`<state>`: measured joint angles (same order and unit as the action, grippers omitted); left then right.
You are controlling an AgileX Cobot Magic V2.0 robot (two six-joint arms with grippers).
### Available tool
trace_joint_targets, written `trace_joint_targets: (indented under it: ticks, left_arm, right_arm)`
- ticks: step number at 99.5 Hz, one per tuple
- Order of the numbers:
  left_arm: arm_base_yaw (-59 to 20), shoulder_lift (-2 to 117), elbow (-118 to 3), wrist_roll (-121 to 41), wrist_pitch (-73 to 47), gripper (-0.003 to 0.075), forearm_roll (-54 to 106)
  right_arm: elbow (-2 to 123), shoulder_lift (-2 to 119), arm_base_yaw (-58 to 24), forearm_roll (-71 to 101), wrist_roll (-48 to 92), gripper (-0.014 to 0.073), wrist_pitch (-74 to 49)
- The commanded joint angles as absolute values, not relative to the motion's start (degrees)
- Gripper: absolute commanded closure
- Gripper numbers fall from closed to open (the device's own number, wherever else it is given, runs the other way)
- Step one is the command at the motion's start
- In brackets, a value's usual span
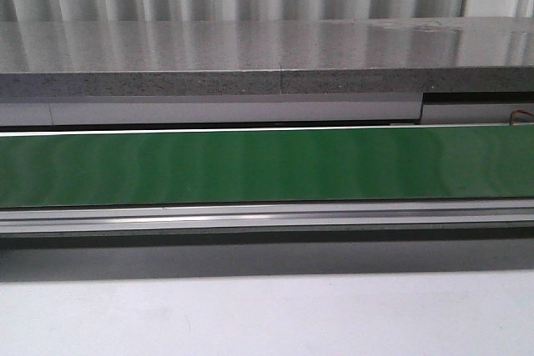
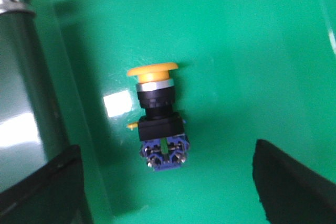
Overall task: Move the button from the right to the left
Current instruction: 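Lower the right gripper and grasp the yellow push button, then lift the button with the right gripper and lower it onto the belt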
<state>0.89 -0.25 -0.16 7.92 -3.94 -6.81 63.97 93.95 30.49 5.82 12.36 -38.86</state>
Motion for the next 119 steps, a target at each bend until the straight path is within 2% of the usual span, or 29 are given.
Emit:
trace_joint_targets:
  ticks: [1, 70, 77, 89, 97, 119]
  left_arm:
    - [0.9, -2.3, 1.4, 8.4, 0.9, 0.074, -6.6]
    - [0.9, -2.3, 1.4, 8.4, 0.9, 0.074, -6.6]
    - [0.9, -2.3, 1.4, 8.4, 0.9, 0.074, -6.6]
    - [0.9, -2.3, 1.4, 8.4, 0.9, 0.074, -6.6]
    - [0.9, -2.3, 1.4, 8.4, 0.9, 0.074, -6.6]
    - [0.9, -2.3, 1.4, 8.4, 0.9, 0.074, -6.6]
  right_arm:
    - [66.0, 94.4, 31.1, 6.4, 13.4, -0.005, -35.7]
    - [68.1, 106.3, 31.7, 6.8, 14.7, -0.0047, -33.6]
    - [68.1, 106.8, 31.7, 7.2, 14.7, 0.0015, -33.5]
    - [68.1, 106.8, 31.7, 7.4, 14.7, 0.0267, -33.4]
    - [69.0, 106.8, 31.7, 8.2, 14.7, 0.0375, -34.4]
    - [72.1, 102.6, 31.6, 9.5, 14.7, 0.0376, -38.6]
